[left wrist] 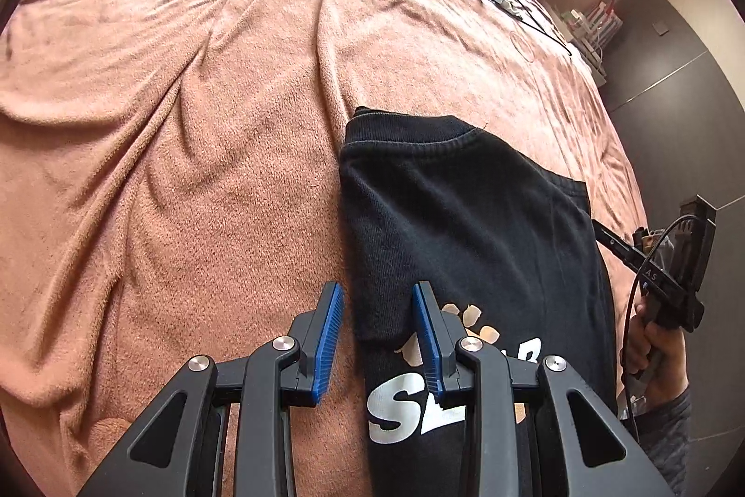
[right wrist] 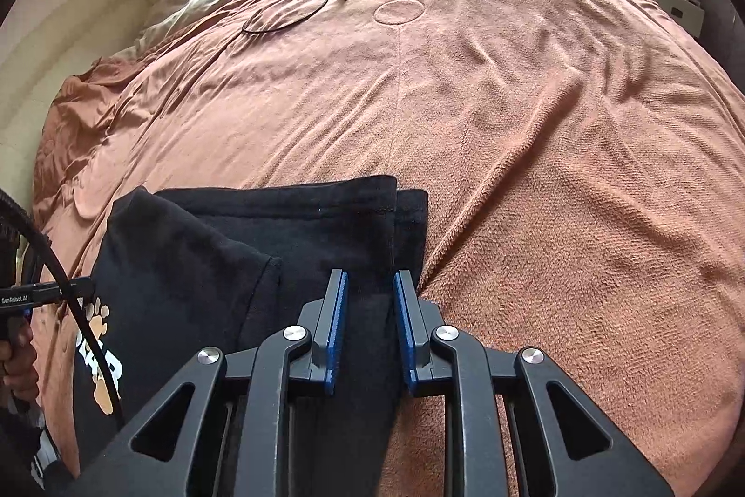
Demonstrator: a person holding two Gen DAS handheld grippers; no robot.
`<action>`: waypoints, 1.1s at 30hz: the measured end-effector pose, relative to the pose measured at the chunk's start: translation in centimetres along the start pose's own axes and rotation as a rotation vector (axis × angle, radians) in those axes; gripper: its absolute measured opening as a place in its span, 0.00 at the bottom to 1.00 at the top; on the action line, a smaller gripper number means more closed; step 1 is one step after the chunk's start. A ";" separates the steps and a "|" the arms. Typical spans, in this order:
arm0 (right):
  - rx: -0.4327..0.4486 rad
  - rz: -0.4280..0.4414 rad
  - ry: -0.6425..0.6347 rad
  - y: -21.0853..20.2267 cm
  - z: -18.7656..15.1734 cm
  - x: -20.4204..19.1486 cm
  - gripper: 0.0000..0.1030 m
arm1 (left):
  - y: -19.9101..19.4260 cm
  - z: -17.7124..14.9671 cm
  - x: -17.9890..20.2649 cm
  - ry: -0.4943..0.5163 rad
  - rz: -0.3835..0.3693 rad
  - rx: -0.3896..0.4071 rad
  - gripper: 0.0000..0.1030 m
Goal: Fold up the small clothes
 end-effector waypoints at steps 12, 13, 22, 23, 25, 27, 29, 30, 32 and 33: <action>0.002 0.048 0.111 0.8 1.9 1.7 0.00 | 2.1 1.7 -0.1 -0.015 0.005 0.022 0.32; 0.018 0.052 0.120 0.4 2.0 1.8 0.00 | 2.2 1.9 -0.1 -0.020 0.004 0.025 0.32; 0.068 -0.016 0.101 -2.4 1.1 1.1 0.00 | 2.0 3.1 0.7 -0.002 0.006 0.054 0.16; 0.064 -0.031 0.105 -2.3 1.0 1.2 0.00 | 1.9 3.3 0.8 -0.003 0.002 0.060 0.14; 0.051 -0.058 0.110 -1.8 0.8 1.2 0.00 | 1.9 3.6 0.7 -0.013 -0.007 0.064 0.14; 0.042 -0.085 0.090 -1.1 0.8 0.9 0.00 | 2.3 3.8 0.4 -0.026 -0.003 0.055 0.14; 0.035 -0.037 0.106 -0.9 0.9 0.3 0.00 | 2.6 3.6 0.1 -0.037 0.003 0.040 0.14; 0.028 -0.023 0.122 -0.8 1.2 0.3 0.00 | 2.7 3.5 -0.2 -0.046 0.001 0.036 0.15; 0.024 0.006 0.153 -1.3 1.2 0.7 0.00 | 2.6 3.3 -0.5 -0.061 -0.011 0.030 0.19; 0.024 0.024 0.161 -1.6 1.2 0.8 0.00 | 2.6 3.1 -0.8 -0.069 -0.020 0.027 0.20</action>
Point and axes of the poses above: each gripper's, at about its wrist camera, not at the fingertips, and y roughly the way its jaws point, x to its right, z to its top, the point moved 6 cm from there along y, roughly the way its jaws point, and after that the axes turned 4 degrees about x, right-handed, at the moved point
